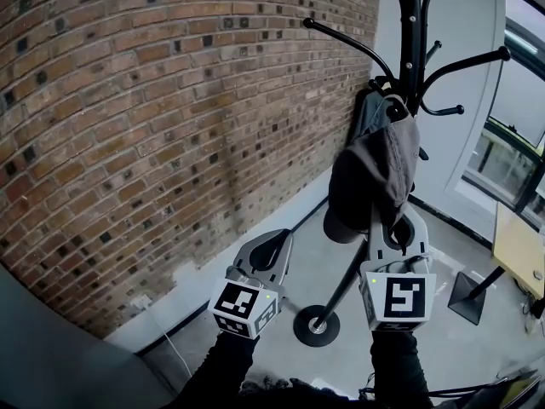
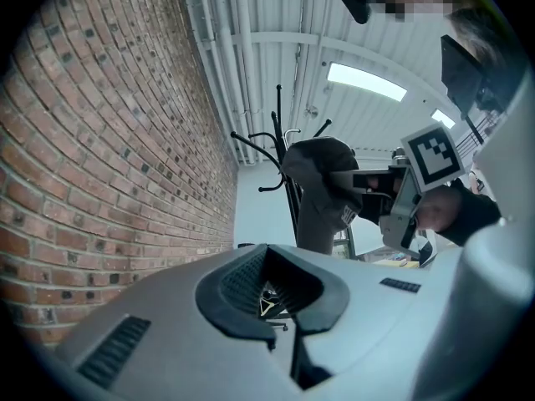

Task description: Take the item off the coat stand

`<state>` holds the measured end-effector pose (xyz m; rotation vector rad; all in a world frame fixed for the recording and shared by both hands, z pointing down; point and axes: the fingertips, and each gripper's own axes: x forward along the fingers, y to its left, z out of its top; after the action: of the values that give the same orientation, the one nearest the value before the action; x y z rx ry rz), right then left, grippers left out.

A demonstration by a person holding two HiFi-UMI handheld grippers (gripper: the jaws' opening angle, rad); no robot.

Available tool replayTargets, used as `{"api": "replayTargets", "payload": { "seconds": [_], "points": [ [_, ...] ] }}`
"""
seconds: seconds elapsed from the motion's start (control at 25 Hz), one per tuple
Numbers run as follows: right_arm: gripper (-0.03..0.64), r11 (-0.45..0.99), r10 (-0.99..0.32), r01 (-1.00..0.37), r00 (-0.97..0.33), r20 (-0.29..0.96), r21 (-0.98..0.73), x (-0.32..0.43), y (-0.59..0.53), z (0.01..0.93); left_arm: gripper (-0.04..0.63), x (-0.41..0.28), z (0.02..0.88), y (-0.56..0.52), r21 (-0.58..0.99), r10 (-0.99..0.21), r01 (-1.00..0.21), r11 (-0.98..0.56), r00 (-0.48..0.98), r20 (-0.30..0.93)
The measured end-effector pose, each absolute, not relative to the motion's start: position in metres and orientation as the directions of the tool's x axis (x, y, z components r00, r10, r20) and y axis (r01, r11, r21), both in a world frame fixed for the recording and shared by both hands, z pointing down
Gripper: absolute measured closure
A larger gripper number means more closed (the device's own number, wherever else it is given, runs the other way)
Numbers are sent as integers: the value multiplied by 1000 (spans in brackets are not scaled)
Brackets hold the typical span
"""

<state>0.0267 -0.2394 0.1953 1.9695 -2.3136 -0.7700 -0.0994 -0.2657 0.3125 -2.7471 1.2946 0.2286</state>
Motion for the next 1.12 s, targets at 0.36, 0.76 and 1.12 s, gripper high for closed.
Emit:
{"api": "replayTargets", "payload": {
  "seconds": [0.36,0.76,1.12],
  "points": [
    [592,115,-921,-943,-220,-323,313,37,-207,198,588,-83,315,-267,-25,-739,-753,-658,652,-169],
    [592,29,-960,-955,-108,-257,294,100,-194,222,588,-42,315,-264,-29,-692,-704,-710,704,-159],
    [592,-41,-959,-962,-38,-281,271,155,-181,231,588,-4,314,-256,-39,-657,-669,-742,738,-156]
  ]
}}
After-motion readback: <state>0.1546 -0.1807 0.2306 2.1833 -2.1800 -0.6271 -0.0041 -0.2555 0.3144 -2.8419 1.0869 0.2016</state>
